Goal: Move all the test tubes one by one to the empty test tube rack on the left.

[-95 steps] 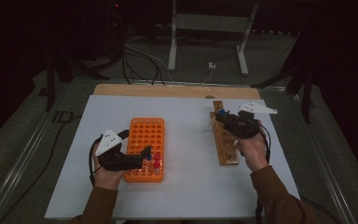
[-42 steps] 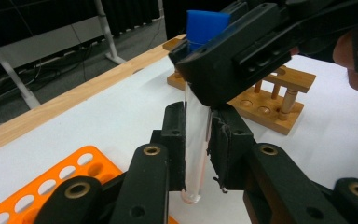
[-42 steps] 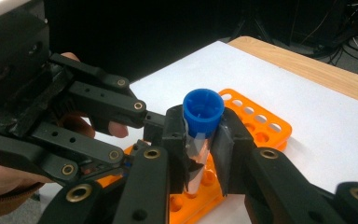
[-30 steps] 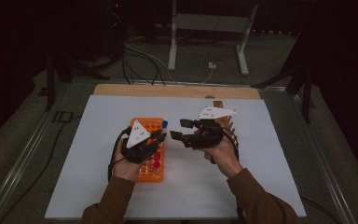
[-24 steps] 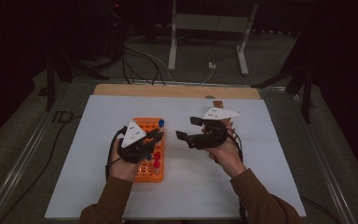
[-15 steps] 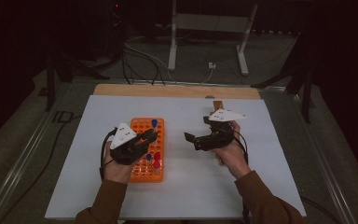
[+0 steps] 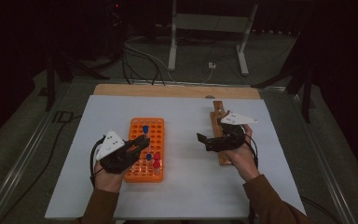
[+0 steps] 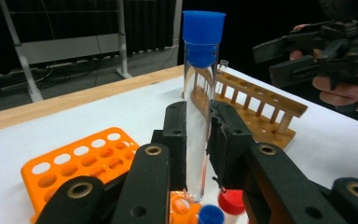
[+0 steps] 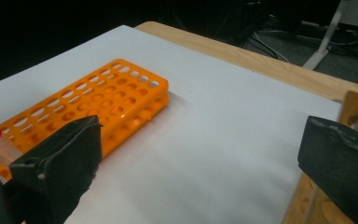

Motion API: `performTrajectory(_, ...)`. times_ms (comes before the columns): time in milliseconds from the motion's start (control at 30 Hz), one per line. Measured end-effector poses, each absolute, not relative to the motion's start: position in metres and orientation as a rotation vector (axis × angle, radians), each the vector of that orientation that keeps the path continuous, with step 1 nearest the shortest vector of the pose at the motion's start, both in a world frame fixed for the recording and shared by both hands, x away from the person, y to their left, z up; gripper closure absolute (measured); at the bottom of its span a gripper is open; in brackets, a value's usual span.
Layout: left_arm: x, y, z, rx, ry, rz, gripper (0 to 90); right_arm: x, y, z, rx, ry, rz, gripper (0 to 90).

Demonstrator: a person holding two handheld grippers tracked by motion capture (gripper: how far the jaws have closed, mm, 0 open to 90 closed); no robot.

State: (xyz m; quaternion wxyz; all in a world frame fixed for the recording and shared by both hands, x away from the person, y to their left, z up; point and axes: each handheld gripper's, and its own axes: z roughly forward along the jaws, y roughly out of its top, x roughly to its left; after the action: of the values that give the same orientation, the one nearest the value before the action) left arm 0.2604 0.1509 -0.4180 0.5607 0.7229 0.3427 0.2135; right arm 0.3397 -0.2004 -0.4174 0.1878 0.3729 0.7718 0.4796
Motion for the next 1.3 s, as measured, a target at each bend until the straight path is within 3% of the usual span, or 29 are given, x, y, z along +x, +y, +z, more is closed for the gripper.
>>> performTrajectory(667,0.233,0.159,-0.421,1.648,0.773,0.481,78.3,0.336,-0.215,-0.425,1.086,2.149,1.351,0.1)
performTrajectory(1300,0.230,0.145,-0.472,1.821,0.785,0.459,78.2,0.332,-0.222,-0.430,1.095,2.136,1.370,0.1)
